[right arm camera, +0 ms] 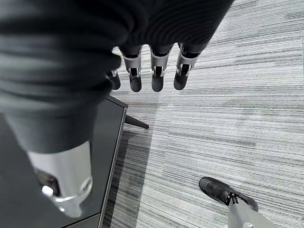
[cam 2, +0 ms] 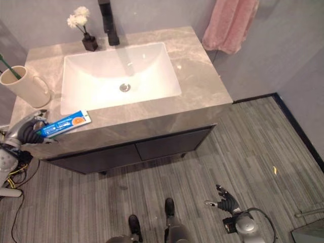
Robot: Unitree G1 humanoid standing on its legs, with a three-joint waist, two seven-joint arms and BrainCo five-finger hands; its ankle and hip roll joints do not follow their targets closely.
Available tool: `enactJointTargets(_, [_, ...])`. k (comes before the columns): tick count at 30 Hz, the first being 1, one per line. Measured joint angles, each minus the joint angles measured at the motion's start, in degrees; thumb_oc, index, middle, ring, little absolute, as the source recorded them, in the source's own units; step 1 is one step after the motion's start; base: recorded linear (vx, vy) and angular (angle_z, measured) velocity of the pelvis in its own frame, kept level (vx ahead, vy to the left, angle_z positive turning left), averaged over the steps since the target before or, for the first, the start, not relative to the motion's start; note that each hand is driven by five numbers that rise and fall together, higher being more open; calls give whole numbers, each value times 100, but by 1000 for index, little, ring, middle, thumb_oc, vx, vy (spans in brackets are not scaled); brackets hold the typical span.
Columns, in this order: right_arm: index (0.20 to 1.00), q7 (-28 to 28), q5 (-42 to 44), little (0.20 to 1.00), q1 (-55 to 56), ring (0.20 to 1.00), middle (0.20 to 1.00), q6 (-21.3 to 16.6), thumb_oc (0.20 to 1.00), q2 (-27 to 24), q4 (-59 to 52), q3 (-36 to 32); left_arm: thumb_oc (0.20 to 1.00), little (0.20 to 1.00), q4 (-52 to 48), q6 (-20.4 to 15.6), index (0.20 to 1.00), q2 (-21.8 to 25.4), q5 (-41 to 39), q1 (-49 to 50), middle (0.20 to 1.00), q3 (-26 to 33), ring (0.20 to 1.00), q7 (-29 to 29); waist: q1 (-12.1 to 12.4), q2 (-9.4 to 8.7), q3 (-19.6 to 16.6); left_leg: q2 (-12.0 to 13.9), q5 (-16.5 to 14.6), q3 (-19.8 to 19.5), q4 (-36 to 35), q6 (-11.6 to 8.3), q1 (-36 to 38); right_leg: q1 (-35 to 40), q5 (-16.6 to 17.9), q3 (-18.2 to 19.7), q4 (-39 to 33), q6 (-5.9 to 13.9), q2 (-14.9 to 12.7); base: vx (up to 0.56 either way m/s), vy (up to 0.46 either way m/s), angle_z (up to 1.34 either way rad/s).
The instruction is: Put brush and paste in cup on sink, flatten towel.
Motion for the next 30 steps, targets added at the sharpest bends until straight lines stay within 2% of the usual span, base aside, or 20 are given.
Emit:
enactJointTargets(1, [1000, 4, 0, 1000, 0, 1000, 1000, 0, 1000, 0, 0, 0, 950, 950, -2, 1, 950, -3, -11, 0, 950, 2, 950, 0, 0, -3, -2, 0, 0, 0, 0, 0, 0, 0, -3, -1, 0, -4, 0, 0, 0, 0])
enactJointTargets(2, [1000, 11, -1, 1000, -1, 1000, 1000, 3, 1000, 0, 0, 0, 853, 853, -26, 15, 853, -18, -68, 18, 853, 37, 853, -1, 0, -4, -3, 0, 0, 0, 0, 0, -1, -1, -7, -2, 0, -10, -1, 0, 0, 0])
enactJointTargets(3, [1000, 16, -1, 1000, 0, 1000, 1000, 4, 1000, 0, 0, 0, 702, 702, -42, 22, 702, -18, -117, 28, 702, 44, 702, 0, 0, -5, -3, 0, 0, 0, 0, 0, -3, -3, -7, -2, 0, -11, -1, 0, 0, 0])
enactJointTargets(4, [1000, 37, -1, 1000, 2, 1000, 1000, 8, 1000, 0, 0, 0, 445, 445, -80, 36, 445, -19, -118, 45, 445, 86, 445, -1, 0, -5, -3, 0, 0, -1, 0, 0, -3, -3, -8, -4, 0, -11, -1, 0, 0, 0])
enactJointTargets(5, [1000, 46, -1, 1000, 2, 1000, 1000, 10, 1000, 0, 0, 1, 413, 413, -93, 27, 413, -19, -117, 59, 413, 88, 413, -9, 1, -4, -4, 1, 0, -2, 0, 0, -3, -3, -9, -5, 0, -13, -2, 0, 0, 0])
enactJointTargets(6, [1000, 56, -1, 1000, 7, 1000, 1000, 21, 1000, 0, 1, 3, 266, 266, -186, 24, 266, -23, -117, 114, 266, 99, 266, 7, 15, -3, -4, 1, 0, -6, 0, 0, -5, -3, -14, -8, 0, -21, -2, 0, 0, 0])
enactJointTargets(7, [1000, 62, -1, 1000, 7, 1000, 1000, 27, 1000, 0, 1, 3, 200, 200, -210, 12, 200, -23, -119, 128, 200, 102, 200, 9, 22, -3, -4, 1, 0, -10, 0, 0, -6, -3, -15, -8, 0, -22, -2, 0, 0, 0])
enactJointTargets(24, [1000, 111, -9, 1000, 37, 1000, 1000, 91, 1000, -3, 10, 4, 200, 200, -578, 68, 200, -202, -617, 421, 200, 355, 200, -45, 53, 28, -41, 6, 1, -84, 0, 0, -12, 10, -35, -124, 0, -52, -19, 1, -1, 1])
enactJointTargets(27, [1000, 117, -11, 1000, 50, 1000, 1000, 93, 1000, 1, 16, 10, 200, 200, -572, 95, 200, -651, -797, 454, 200, 618, 200, 3, 55, 70, -81, 6, 0, -104, 0, -1, -11, 21, -35, -138, 0, -51, -18, 1, -6, 1])
enactJointTargets(30, [1000, 118, -11, 1000, 38, 1000, 1000, 92, 1000, -2, 17, 10, 200, 200, -558, 95, 200, -852, -1029, 454, 200, 732, 200, 122, 54, 63, -89, 7, 0, -104, 0, 0, -10, 20, -21, -137, 0, -30, -16, 0, 0, 0])
